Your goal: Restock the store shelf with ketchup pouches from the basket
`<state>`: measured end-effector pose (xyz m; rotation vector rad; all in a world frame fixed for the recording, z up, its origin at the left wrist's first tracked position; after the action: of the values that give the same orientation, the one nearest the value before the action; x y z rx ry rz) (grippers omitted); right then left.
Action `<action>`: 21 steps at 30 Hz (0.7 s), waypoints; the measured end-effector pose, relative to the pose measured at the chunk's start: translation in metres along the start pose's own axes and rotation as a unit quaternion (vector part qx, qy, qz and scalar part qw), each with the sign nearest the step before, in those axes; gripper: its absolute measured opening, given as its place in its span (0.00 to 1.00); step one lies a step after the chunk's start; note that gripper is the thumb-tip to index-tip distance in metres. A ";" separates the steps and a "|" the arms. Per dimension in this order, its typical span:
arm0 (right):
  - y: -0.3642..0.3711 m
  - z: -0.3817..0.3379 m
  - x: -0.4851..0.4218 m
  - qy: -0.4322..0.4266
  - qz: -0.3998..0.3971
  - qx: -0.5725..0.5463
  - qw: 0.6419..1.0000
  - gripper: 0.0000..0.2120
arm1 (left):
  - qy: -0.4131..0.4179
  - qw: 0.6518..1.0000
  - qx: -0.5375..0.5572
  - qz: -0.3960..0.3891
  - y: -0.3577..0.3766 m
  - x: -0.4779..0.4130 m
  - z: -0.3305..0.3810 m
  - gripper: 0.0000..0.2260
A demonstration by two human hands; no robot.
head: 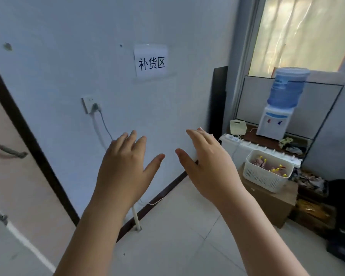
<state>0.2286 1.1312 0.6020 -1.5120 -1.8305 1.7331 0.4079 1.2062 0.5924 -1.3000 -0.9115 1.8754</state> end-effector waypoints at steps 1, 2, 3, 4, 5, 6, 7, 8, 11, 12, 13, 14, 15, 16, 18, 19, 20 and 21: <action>0.002 0.009 -0.011 0.014 0.008 0.012 1.000 0.30 | 0.024 1.000 0.009 0.000 0.009 -0.019 0.001 0.36; 0.004 0.018 -0.021 0.027 0.015 0.022 0.999 0.30 | 0.044 0.999 0.018 -0.001 0.017 -0.038 0.004 0.36; 0.006 0.028 -0.031 0.043 0.022 0.030 0.998 0.30 | 0.062 0.998 0.027 -0.005 0.026 -0.055 0.009 0.36; 0.007 0.040 -0.040 0.061 0.028 0.039 0.997 0.30 | 0.079 0.996 0.036 -0.011 0.034 -0.072 0.014 0.35; 0.007 0.051 -0.048 0.077 0.032 0.047 0.995 0.30 | 0.093 0.995 0.045 -0.015 0.044 -0.088 0.019 0.35; 0.007 0.063 -0.055 0.091 0.032 0.057 0.994 0.30 | 0.106 0.993 0.055 -0.020 0.054 -0.104 0.023 0.35; 0.008 0.076 -0.062 0.104 0.033 0.064 0.992 0.30 | 0.119 0.990 0.066 -0.025 0.065 -0.118 0.028 0.35; 0.008 0.088 -0.068 0.118 0.033 0.073 0.990 0.29 | 0.129 0.988 0.076 -0.024 0.077 -0.132 0.033 0.35; 0.013 0.130 -0.091 0.155 0.041 0.096 0.982 0.29 | 0.158 0.983 0.089 -0.034 0.115 -0.177 0.053 0.34; 0.016 0.144 -0.100 0.164 0.047 0.100 0.980 0.28 | 0.167 0.981 0.092 -0.038 0.129 -0.192 0.061 0.34; 0.019 0.160 -0.108 0.173 0.054 0.103 0.978 0.28 | 0.175 0.980 0.090 -0.039 0.142 -0.207 0.068 0.35; 0.024 0.176 -0.116 0.183 0.059 0.104 0.976 0.28 | 0.185 0.978 0.086 -0.042 0.156 -0.222 0.074 0.35; 0.028 0.193 -0.124 0.193 0.067 0.103 0.973 0.28 | 0.195 0.976 0.082 -0.044 0.169 -0.238 0.081 0.35; 0.031 0.211 -0.130 0.204 0.074 0.100 0.971 0.27 | 0.203 0.975 0.078 -0.035 0.181 -0.254 0.087 0.34; 0.034 0.246 -0.151 0.211 0.088 0.104 0.968 0.27 | 0.227 0.970 0.080 -0.022 0.205 -0.290 0.108 0.34; 0.036 0.257 -0.159 0.223 0.088 0.101 0.965 0.26 | 0.232 0.968 0.088 -0.030 0.214 -0.304 0.117 0.34; 0.042 0.303 -0.191 0.253 0.081 0.106 0.958 0.26 | 0.245 0.963 0.104 -0.046 0.251 -0.353 0.148 0.34; 0.047 0.341 -0.220 0.278 0.074 0.108 0.952 0.26 | 0.247 0.960 0.112 -0.064 0.281 -0.395 0.176 0.34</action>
<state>0.1060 0.7431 0.5682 -1.8355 -1.2334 1.3143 0.3128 0.6992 0.5938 -1.4368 -0.4915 1.4077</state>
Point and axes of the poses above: each hand's wrist, its own x-axis away from the middle knuckle, its own y-axis out of the palm, z = x × y, the point moved 1 cm from there along -x, towards the middle knuckle, and after that the axes turned 9 degrees about x, right-handed, at the moved point
